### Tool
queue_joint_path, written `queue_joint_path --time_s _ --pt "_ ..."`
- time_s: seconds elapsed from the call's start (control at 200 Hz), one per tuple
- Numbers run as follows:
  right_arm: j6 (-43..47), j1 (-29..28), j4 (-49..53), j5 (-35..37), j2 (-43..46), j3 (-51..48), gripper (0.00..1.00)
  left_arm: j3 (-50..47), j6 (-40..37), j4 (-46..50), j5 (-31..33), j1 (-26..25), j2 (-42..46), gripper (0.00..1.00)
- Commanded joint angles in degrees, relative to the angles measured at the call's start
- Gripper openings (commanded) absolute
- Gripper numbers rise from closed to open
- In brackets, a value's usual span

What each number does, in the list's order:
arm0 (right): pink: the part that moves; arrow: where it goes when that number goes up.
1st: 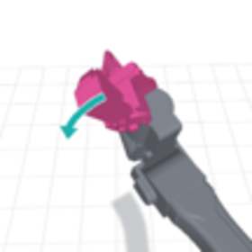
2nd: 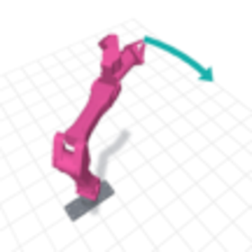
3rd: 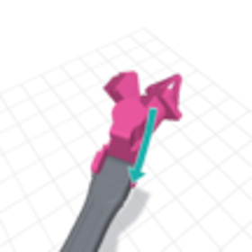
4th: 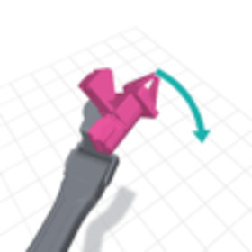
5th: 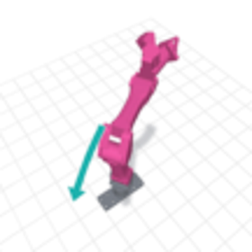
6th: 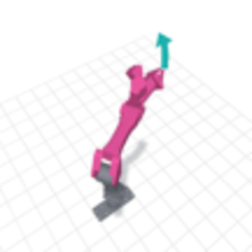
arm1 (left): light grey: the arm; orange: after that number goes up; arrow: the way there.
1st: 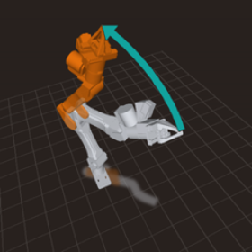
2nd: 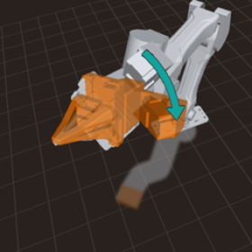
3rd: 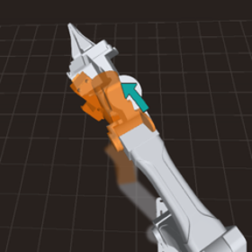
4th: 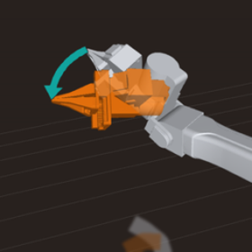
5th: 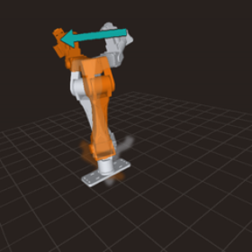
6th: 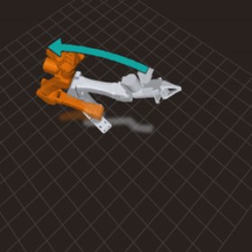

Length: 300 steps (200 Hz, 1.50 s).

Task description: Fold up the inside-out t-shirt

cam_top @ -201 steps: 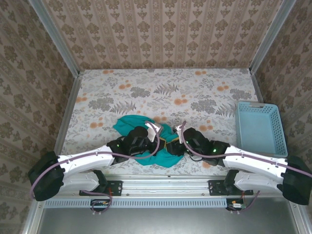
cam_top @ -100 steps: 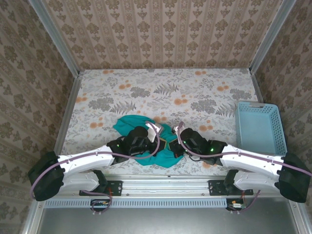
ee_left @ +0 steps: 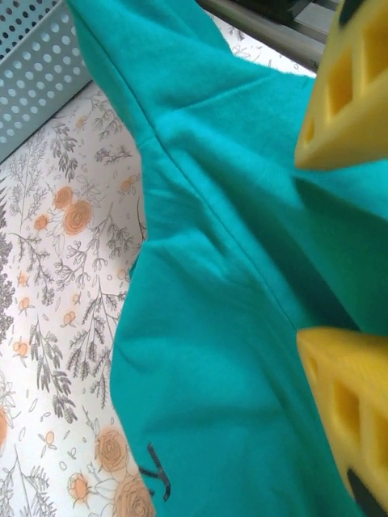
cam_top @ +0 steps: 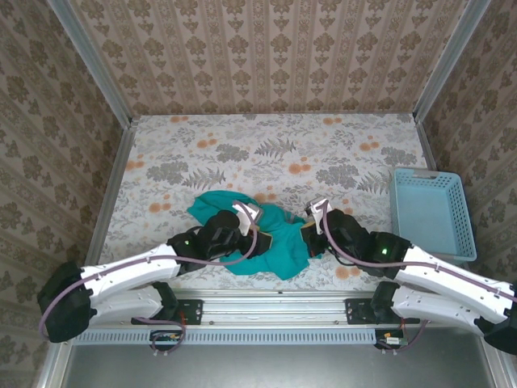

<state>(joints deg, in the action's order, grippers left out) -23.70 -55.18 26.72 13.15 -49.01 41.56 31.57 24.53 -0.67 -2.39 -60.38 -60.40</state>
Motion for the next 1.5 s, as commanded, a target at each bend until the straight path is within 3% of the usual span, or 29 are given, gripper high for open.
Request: queue_joint_path --time_s 0.0,0.09,0.175,0.395,0.435,0.51,0.58,0.785,0.99,1.185,1.495 --pt "0.73 -0.67 -1.14 -5.06 -2.2 1.94 0.0 1.46 -3.45 -2.77 -0.64 -2.43 -0.61 0.67" --pt "-0.23 -1.57 -4.36 -7.12 -4.69 2.11 0.0 1.13 -4.68 -7.91 -3.55 -2.78 -1.86 0.77" --pt "-0.99 -2.23 -6.98 -8.57 -6.12 2.3 0.0 1.56 -5.52 -10.55 -4.72 -2.64 -5.07 0.78" --pt "-3.2 -2.92 -9.71 -7.28 -5.78 0.36 0.02 4.81 -4.22 -10.49 -6.93 -1.76 -14.31 0.47" --pt "-3.94 -2.92 -9.09 -5.77 -5.53 -0.26 0.08 4.61 -3.91 -10.91 -7.01 -1.76 -14.78 0.4" --pt "-5.77 -2.92 -7.81 -2.64 -4.76 -1.78 0.28 3.92 -3.4 -11.47 -6.94 -1.77 -15.25 0.3" --pt "-8.11 -2.68 -6.09 -0.19 -3.62 -3.5 0.3 3.33 -2.99 -11.55 -7.01 -1.86 -15.45 0.24" --pt "-13.66 -2.57 -8.22 -2.51 0.44 -10.93 0.24 1.53 -2.33 -10.85 -6.85 -3.08 -15.89 0.22" --pt "-16.81 -1.97 -9.37 -0.17 1.29 -15.14 0.22 0.24 -1.87 -10.68 -6.66 -3.71 -15.59 0.22" --pt "-18.37 3.22 -11.87 -4.71 -3.18 -15.55 0.21 0.42 -2.39 -9.93 -7.03 -4.7 -15.62 0.26" --pt "-21.35 3.36 -10.95 -2.97 -9.9 -15.81 0.28 1.34 -3.72 -7.71 -6.39 -6.62 -17.95 0.3"
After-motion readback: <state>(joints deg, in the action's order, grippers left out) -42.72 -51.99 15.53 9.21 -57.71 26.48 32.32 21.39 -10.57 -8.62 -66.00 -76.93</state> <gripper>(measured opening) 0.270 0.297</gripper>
